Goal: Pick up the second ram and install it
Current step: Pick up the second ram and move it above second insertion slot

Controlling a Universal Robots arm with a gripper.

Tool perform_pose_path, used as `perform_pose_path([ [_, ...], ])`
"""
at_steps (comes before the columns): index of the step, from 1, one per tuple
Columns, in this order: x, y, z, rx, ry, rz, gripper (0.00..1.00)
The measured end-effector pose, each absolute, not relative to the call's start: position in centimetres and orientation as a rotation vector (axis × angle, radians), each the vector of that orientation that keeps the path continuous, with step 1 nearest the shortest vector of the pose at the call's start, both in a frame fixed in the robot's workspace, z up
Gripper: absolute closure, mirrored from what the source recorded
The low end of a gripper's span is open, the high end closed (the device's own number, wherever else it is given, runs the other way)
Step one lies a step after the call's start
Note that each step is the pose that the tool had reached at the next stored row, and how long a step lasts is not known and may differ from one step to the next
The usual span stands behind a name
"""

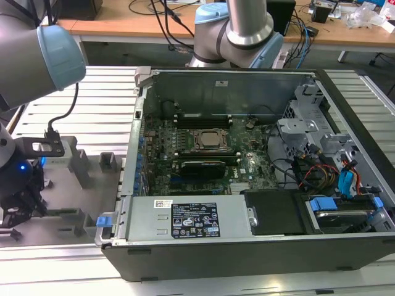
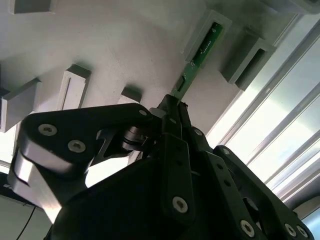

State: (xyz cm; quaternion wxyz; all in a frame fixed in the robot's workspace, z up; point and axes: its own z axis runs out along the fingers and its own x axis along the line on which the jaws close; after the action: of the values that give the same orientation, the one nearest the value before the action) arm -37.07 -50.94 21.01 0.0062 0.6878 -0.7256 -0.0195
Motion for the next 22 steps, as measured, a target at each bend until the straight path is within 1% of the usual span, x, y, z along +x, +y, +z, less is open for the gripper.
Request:
perform_pose_path([
  [22,-37.1,-50.9,22.6,2.152,-2.271,-0.061,0.87],
])
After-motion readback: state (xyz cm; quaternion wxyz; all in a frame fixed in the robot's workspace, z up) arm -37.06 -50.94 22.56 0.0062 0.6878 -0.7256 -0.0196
